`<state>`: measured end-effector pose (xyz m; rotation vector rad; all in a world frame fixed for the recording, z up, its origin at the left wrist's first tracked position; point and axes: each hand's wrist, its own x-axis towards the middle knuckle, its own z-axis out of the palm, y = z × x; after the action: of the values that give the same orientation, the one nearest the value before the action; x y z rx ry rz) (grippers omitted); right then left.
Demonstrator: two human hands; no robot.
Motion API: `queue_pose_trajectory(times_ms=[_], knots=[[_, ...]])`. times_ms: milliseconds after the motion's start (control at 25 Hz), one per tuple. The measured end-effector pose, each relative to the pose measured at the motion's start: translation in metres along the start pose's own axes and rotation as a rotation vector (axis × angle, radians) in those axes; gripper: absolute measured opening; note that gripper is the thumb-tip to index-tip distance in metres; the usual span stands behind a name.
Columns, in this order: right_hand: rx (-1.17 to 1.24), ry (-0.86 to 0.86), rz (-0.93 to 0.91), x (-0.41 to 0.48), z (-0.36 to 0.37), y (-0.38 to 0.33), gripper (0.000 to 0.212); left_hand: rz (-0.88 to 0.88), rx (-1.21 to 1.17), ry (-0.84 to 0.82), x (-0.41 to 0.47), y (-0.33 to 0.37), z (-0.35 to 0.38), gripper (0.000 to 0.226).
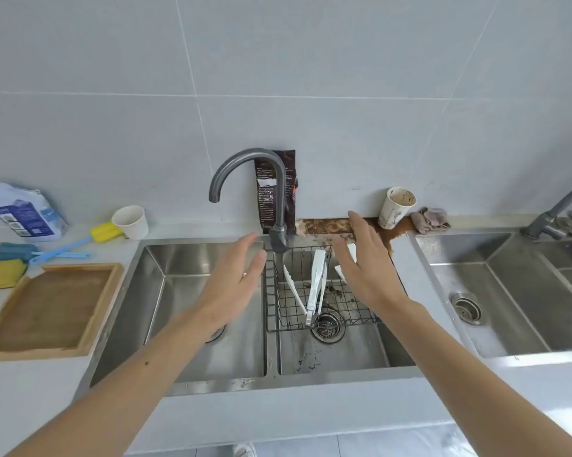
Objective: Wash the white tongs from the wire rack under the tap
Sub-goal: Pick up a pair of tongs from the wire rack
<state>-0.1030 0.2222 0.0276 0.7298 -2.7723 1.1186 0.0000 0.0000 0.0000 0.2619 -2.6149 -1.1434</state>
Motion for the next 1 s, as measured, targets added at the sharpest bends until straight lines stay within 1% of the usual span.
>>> queue_pose_trajectory(times_ms=[120, 240, 360, 560, 760, 1000], knots=[[0.064, -0.026, 0.115, 0.001, 0.022, 0.007, 0.061, -0.069, -0.057, -0.058, 0.009, -0.019, 0.012, 0.052], [0.092, -0.058, 0.227, -0.001, 0.046, 0.012, 0.054, -0.097, -0.116, -0.142, 0.016, -0.036, 0.025, 0.049], [0.107, -0.045, 0.315, -0.001, 0.062, 0.021, 0.045, -0.135, -0.187, -0.207, 0.023, -0.049, 0.036, 0.047], [0.204, -0.084, 0.539, 0.001, 0.077, 0.041, 0.051, -0.256, -0.279, -0.298, 0.03, -0.056, 0.061, 0.045], [0.25, -0.152, 0.648, 0.009, 0.094, 0.068, 0.048, -0.372, -0.316, -0.369, 0.038, -0.061, 0.094, 0.041], [0.306, -0.289, 0.72, 0.026, 0.109, 0.112, 0.049, -0.559, -0.303, -0.4, 0.051, -0.065, 0.14, 0.046]])
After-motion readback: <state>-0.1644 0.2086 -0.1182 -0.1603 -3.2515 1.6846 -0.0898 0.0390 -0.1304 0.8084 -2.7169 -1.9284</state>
